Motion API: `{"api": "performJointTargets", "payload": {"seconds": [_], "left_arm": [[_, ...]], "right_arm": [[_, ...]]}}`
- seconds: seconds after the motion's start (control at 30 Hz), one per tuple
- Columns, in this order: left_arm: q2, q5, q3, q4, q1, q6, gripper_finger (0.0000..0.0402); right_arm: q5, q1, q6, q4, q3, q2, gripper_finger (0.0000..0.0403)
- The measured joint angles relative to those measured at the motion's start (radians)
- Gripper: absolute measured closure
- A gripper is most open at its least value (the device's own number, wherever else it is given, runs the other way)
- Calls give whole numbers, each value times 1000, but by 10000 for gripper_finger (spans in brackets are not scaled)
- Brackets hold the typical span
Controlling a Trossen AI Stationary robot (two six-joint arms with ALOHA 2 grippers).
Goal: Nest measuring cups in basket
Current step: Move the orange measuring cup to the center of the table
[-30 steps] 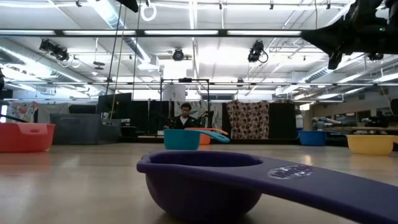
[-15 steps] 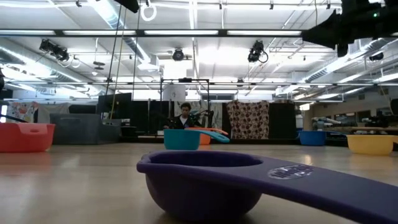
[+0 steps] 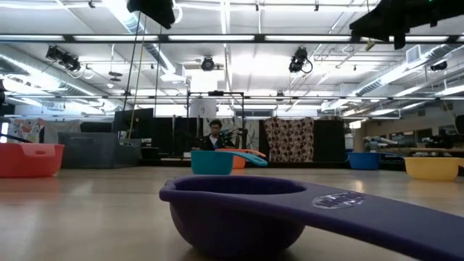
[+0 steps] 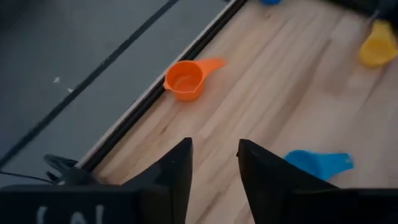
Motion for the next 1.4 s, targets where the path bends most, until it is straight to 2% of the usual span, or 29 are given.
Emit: {"api": "performJointTargets", "payload": {"seconds": [0.17,0.33,0.5,0.73,0.87,1.1,1.23,1.4], "left_arm": [[82,12,0,5,48,69,261],[185,81,0,58,115,20,261],[288,89,-1,181,153,-12,261],[413,243,-1,370,175,175,261],[478,303,0,383,189,284,262],[577,299,-1,432,220,645,262],[619,300,-1,468,242,708,262],[647,305,0,512,273,716,262]], "right_arm": [[4,-1,-51,-53,122,98,282],[104,-1,-15,-107,262,191,281],[104,-1,-36,-142,386,250,281],[103,-2,-52,-146,467,278,282],[103,-2,-46,-147,477,278,283],[103,-2,-50,-149,477,286,283],[103,-2,-51,-149,477,293,283],[103,-2,-52,-149,477,301,283]]}}
